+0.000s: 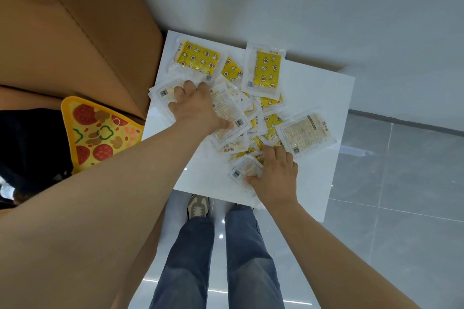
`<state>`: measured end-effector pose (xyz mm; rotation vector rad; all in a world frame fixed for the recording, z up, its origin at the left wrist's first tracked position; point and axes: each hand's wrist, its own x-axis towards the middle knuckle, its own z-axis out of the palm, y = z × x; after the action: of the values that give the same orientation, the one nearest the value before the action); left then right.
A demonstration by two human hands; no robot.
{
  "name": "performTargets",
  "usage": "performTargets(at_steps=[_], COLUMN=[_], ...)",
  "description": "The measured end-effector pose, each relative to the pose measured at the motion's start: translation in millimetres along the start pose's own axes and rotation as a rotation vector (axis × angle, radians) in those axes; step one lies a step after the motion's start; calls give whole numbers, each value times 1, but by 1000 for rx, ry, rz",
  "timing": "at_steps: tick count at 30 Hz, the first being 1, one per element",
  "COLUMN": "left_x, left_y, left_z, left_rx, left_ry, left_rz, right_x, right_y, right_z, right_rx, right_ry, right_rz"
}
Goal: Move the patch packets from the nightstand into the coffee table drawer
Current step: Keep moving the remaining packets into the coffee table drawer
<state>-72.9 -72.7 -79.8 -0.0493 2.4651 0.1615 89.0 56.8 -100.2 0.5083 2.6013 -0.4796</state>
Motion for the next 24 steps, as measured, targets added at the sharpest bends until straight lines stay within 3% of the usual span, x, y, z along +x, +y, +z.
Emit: performTargets(at_steps=[7,11,18,24], left_x=[4,-6,-19,-27], left_y=[-4,-4,-23,-36], left_z=[-6,-2,0,-11], left_rx=[-88,-124,-325,-380], left_ry=[-70,-8,42,-32], left_rz=[-9,-16,-41,-87], right_x=[-3,-8,-25,-33], right_y=[-2,-1,-2,-9], right_z=[-7,-15,-23,-34], right_rx=[154,224,314,371], right_ry=[-113,-190,-167,-161], right_rz=[55,101,149,158])
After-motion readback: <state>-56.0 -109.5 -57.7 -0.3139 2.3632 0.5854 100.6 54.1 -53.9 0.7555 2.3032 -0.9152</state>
